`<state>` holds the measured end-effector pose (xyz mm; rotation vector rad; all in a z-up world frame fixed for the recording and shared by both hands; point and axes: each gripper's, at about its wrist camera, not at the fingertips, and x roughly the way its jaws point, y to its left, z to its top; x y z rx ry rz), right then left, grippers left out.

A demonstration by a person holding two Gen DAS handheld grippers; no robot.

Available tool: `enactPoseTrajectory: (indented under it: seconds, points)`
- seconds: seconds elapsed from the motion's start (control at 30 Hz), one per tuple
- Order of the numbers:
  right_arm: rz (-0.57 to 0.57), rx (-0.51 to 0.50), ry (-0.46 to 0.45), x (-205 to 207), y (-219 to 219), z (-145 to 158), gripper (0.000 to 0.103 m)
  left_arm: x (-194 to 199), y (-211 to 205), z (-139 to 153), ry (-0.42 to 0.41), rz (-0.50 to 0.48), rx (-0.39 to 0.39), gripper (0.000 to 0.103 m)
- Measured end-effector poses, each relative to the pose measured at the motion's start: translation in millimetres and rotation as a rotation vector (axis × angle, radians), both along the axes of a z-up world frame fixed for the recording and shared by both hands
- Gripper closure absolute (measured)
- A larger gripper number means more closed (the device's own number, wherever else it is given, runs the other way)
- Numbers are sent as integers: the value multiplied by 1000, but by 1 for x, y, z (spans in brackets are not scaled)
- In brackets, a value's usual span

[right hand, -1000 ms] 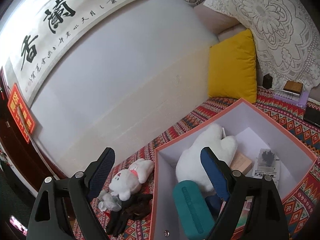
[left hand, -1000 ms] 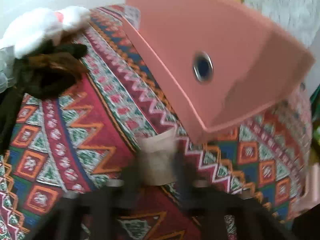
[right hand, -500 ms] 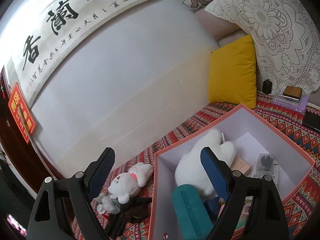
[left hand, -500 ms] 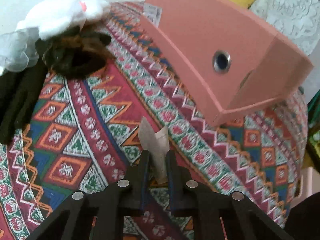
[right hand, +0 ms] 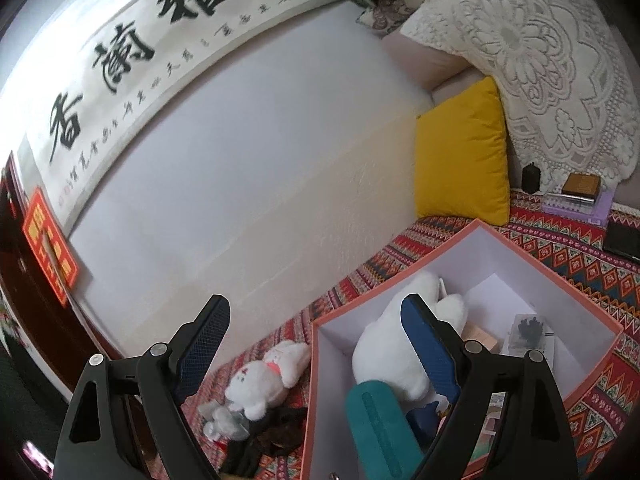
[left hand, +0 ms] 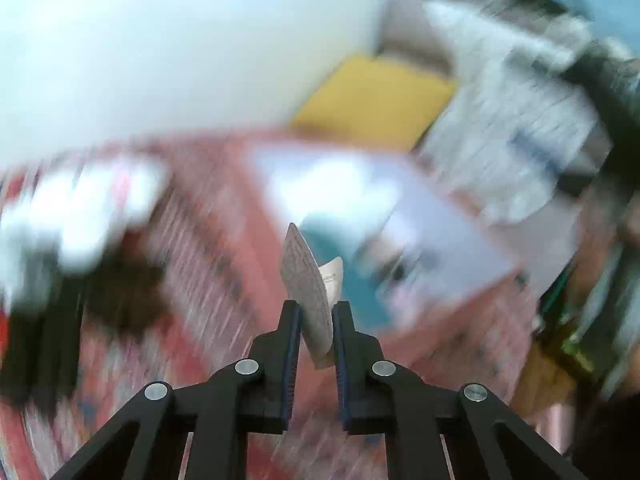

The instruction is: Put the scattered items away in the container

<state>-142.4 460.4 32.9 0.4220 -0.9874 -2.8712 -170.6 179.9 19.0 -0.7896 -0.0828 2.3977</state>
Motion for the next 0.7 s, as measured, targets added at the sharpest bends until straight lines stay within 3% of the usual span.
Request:
enactPoseTrajectory:
  seconds: [0.03, 0.07, 0.1, 0.13, 0.17, 0.23, 0.4, 0.57, 0.7]
  points:
    - [-6, -7, 3, 1, 4, 0, 12, -11, 16, 15, 29, -15, 4, 83]
    - [-12, -15, 7, 3, 7, 0, 12, -22, 33, 29, 56, -29, 8, 68]
    - [-18, -22, 10, 4, 11, 1, 12, -38, 51, 34, 43, -50, 0, 54]
    - [-24, -30, 13, 6, 14, 1, 12, -54, 65, 33, -3, -74, -15, 31]
    - [-30, -37, 17, 7, 18, 1, 12, -69, 79, 31, -54, -99, -31, 21]
    - [-42, -52, 23, 10, 25, 1, 12, -90, 99, 23, -120, -106, -57, 21]
    - [-77, -86, 38, 17, 42, 0, 12, -82, 89, 11, -100, -111, -58, 15]
    - [-81, -94, 35, 15, 43, 0, 11, -71, 42, -16, -150, -75, -22, 9]
    - [-53, -63, 29, 11, 26, 5, 11, -56, -26, -62, -255, 53, 7, 9]
